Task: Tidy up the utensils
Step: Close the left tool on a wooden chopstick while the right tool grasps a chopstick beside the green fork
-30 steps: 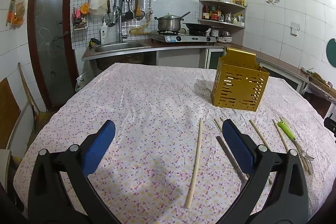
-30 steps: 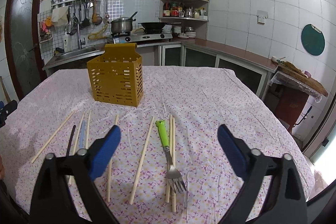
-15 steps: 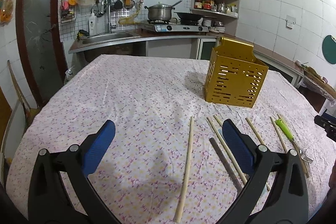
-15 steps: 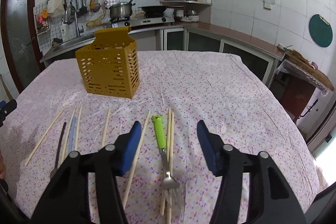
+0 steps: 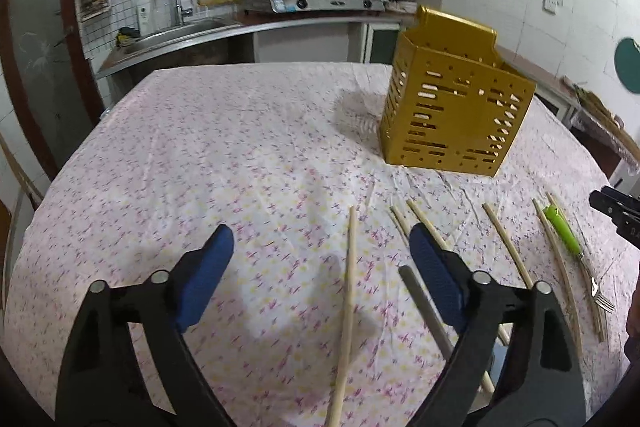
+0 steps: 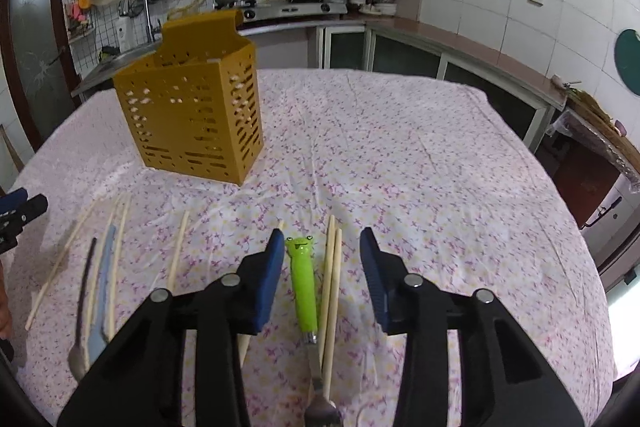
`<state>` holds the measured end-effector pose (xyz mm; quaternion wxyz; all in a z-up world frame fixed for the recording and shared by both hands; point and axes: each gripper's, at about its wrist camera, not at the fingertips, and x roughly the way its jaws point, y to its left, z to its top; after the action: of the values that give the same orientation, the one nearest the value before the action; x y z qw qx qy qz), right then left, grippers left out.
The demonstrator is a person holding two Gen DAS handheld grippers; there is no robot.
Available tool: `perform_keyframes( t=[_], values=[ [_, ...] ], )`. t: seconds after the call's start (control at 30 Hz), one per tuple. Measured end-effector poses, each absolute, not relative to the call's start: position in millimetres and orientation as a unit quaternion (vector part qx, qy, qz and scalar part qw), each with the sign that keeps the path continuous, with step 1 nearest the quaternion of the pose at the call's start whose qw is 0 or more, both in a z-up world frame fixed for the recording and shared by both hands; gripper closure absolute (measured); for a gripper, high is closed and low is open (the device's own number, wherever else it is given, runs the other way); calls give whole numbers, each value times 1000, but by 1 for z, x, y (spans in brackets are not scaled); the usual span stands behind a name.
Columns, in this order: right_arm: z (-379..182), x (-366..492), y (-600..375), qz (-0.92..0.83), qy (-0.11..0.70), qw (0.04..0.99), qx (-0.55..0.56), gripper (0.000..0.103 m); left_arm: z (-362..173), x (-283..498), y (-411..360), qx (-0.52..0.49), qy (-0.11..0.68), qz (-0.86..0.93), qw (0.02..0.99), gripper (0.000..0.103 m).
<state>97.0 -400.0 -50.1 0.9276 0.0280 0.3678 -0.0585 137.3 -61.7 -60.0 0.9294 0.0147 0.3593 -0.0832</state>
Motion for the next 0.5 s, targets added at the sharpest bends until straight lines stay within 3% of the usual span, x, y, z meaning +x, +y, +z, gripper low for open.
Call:
perform_keyframes(
  t=[0.27, 0.5],
  values=[
    [-69, 136, -402, -49, 409, 911, 21, 75, -82, 167, -89, 35, 411, -113, 904, 45],
    [-84, 165, -408, -46, 442, 895, 31, 83, -99, 188, -92, 33, 446, -113, 887, 58]
  ],
)
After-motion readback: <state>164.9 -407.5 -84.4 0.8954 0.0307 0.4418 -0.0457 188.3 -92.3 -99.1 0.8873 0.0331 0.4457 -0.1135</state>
